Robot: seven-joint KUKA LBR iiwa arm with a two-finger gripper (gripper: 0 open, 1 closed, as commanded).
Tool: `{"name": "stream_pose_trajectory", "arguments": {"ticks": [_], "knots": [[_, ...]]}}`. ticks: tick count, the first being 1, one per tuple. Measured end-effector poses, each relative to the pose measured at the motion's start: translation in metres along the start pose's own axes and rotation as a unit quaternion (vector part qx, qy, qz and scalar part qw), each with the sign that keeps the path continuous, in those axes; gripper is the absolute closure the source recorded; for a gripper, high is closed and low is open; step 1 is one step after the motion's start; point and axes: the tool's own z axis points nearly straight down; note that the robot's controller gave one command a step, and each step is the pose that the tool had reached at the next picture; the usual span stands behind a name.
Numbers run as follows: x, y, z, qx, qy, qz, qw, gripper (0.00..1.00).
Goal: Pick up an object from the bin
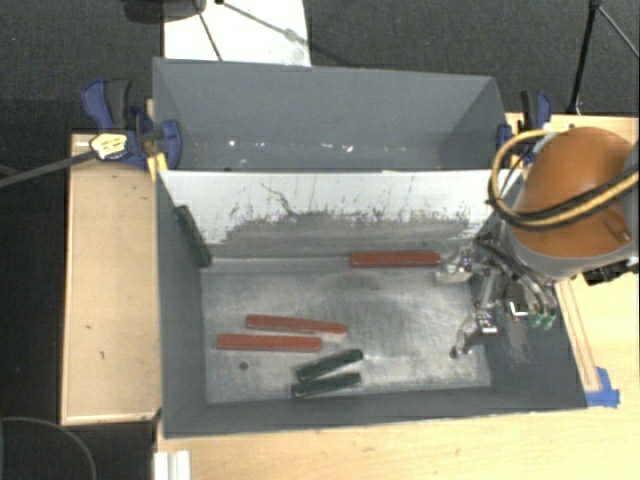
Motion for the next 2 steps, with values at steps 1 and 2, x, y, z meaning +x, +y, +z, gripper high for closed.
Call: {"name": "stream_pose_trajectory", "arguments": {"ticks": [1, 2], "knots": [[-0.002, 0.000, -0.004, 0.000, -0.0039, -0.001, 1.0000, 0.00], [-0.007, 0.034, 0.045, 0.001, -0.0055, -0.054, 0.9985, 0.00]]}}
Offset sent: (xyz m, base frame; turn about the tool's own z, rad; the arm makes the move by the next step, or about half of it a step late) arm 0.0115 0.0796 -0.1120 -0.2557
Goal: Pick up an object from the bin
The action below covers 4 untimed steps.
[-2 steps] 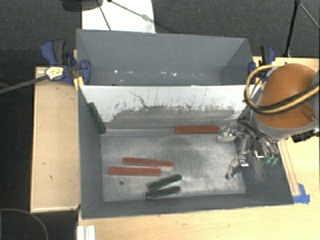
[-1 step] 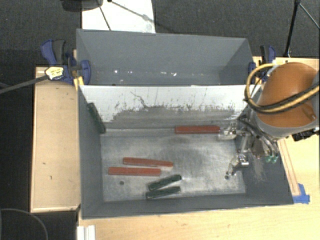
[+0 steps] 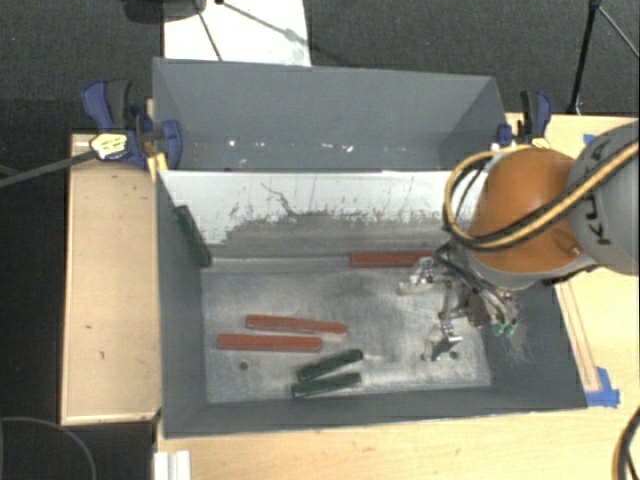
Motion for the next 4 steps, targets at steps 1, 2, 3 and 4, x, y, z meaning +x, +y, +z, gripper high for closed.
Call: {"name": "stream_pose_trajectory", "arguments": {"ticks": [1, 2, 3, 4], "knots": [[0.011, 0.073, 0.012, -0.002, 0.0031, -0.099, 0.9951, 0.00], [0.002, 0.073, -0.009, -0.001, 0.0001, -0.041, 0.9991, 0.00], [-0.007, 0.143, 0.051, -0.001, 0.0003, -0.086, 0.9963, 0.00], [-0.030, 0.162, 0.063, -0.002, -0.0027, -0.167, 0.9859, 1.00]]}}
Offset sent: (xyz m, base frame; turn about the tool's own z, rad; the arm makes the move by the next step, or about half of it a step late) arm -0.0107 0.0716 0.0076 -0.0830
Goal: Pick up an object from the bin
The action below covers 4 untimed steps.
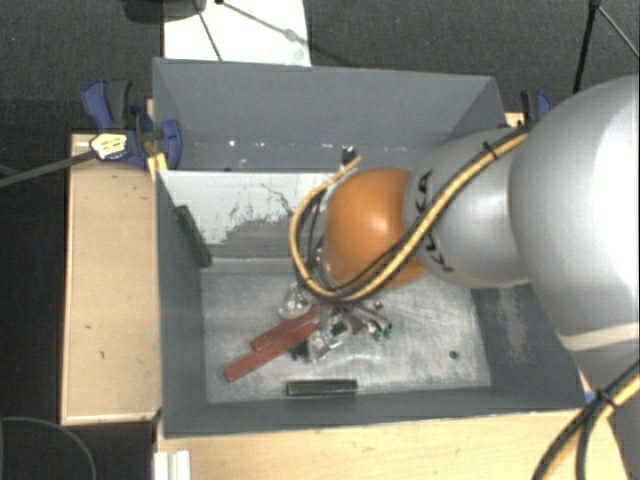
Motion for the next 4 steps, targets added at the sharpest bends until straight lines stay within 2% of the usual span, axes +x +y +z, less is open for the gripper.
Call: {"name": "stream_pose_trajectory", "arguments": {"ticks": [2, 4], "knots": [[0.001, 0.000, -0.002, 0.000, 0.0013, 0.000, 1.0000, 1.00], [0.003, 0.001, -0.023, -0.001, 0.0080, 0.000, 1.0000, 1.00]]}}
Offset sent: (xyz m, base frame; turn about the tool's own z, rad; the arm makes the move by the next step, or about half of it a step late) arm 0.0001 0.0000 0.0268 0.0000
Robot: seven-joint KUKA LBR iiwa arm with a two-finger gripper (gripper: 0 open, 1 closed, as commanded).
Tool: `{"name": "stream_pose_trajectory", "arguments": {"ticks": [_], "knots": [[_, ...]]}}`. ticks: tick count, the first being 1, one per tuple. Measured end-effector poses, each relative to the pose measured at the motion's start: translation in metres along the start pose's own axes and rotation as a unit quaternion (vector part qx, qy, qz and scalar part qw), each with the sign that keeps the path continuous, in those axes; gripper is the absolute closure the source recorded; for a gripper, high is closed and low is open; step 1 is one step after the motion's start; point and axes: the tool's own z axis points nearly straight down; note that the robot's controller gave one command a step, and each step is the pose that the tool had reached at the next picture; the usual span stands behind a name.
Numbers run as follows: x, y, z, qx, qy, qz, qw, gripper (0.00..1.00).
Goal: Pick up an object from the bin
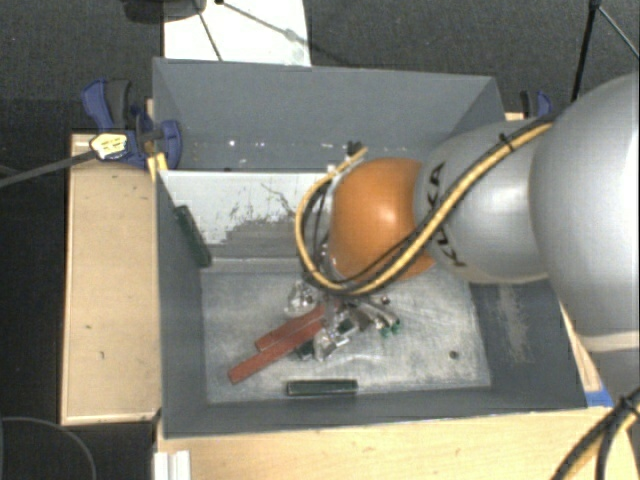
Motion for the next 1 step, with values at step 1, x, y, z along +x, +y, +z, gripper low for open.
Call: {"name": "stream_pose_trajectory", "arguments": {"ticks": [1], "knots": [[0.0001, 0.0000, -0.0216, 0.000, -0.0005, 0.000, 1.0000, 1.00]]}}
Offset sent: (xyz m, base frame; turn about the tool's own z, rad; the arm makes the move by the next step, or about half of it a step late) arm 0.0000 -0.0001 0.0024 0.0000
